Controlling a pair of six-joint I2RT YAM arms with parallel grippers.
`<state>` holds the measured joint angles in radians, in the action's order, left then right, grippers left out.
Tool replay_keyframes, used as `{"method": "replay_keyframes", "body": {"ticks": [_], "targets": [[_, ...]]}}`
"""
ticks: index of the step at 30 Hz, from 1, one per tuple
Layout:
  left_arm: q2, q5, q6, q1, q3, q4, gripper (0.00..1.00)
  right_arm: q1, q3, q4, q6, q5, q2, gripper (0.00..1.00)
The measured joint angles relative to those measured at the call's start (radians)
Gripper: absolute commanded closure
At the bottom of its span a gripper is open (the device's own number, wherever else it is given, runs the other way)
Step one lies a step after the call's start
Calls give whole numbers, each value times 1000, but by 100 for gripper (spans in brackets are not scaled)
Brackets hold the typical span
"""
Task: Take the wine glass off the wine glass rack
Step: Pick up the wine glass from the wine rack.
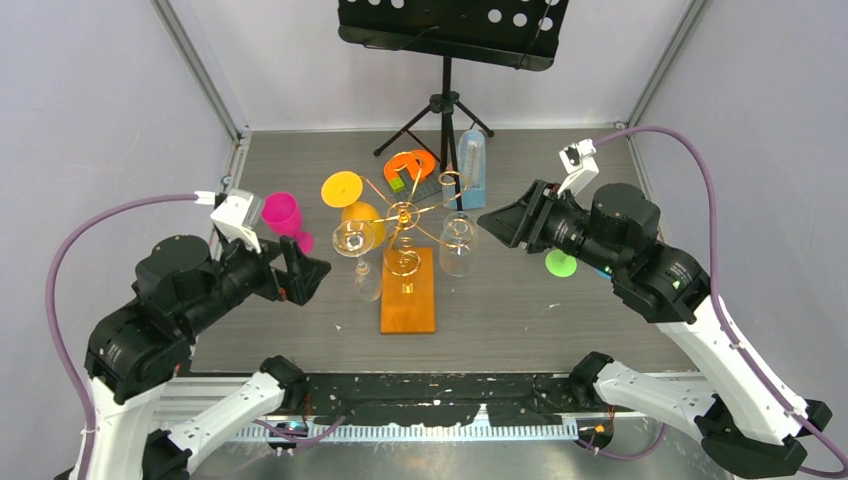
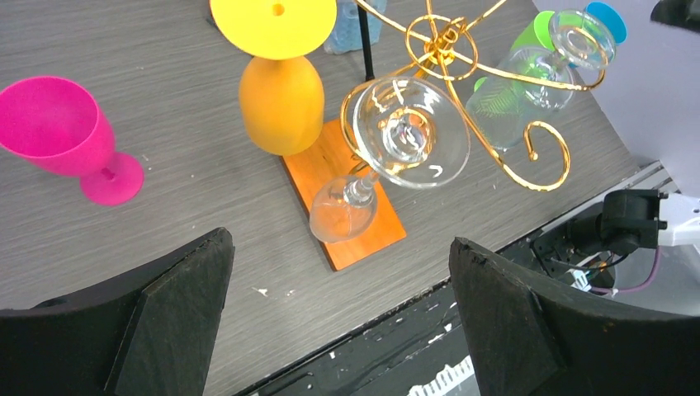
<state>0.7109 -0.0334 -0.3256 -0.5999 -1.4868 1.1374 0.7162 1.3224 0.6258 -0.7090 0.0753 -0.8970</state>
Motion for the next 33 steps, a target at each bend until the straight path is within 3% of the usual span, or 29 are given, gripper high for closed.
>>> {"method": "replay_keyframes", "body": {"ticks": [22,33], "targets": [[138,132,-105,0,11,-131,1,0,-61,11,31,-3,29,53],[158,177,-139,2,61,-156,10,0,-61,2,35,-2,29,53]]}}
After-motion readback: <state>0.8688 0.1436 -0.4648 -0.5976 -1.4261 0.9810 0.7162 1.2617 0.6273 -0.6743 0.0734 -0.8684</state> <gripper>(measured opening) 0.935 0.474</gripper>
